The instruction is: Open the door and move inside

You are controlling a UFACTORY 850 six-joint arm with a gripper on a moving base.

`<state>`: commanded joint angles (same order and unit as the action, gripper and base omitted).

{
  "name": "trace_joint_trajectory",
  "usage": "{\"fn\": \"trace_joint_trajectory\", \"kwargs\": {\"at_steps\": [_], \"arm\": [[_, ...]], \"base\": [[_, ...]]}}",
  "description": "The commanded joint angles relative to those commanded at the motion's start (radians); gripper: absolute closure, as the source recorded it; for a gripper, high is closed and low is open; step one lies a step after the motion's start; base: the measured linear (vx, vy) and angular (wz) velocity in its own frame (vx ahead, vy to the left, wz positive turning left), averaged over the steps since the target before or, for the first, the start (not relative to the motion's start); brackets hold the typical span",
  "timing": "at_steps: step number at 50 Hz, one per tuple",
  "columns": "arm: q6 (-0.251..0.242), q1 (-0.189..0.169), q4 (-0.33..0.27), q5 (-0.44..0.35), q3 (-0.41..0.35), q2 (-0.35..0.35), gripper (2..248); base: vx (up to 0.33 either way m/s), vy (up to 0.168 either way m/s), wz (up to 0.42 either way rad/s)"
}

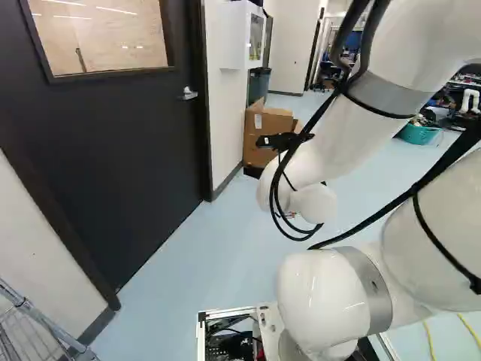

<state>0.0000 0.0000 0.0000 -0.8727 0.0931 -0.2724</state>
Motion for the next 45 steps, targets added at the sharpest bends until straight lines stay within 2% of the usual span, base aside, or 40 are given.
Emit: {"fn": "trace_joint_trajectory", "kwargs": {"at_steps": [16,45], "arm": [[0.0,0.0,0.0,0.0,0.0,0.0,3],[0.0,0.0,0.0,0.0,0.0,0.0,3]], "base": [[0.15,0.007,0.184],[0.155,0.03,0.31]]}}
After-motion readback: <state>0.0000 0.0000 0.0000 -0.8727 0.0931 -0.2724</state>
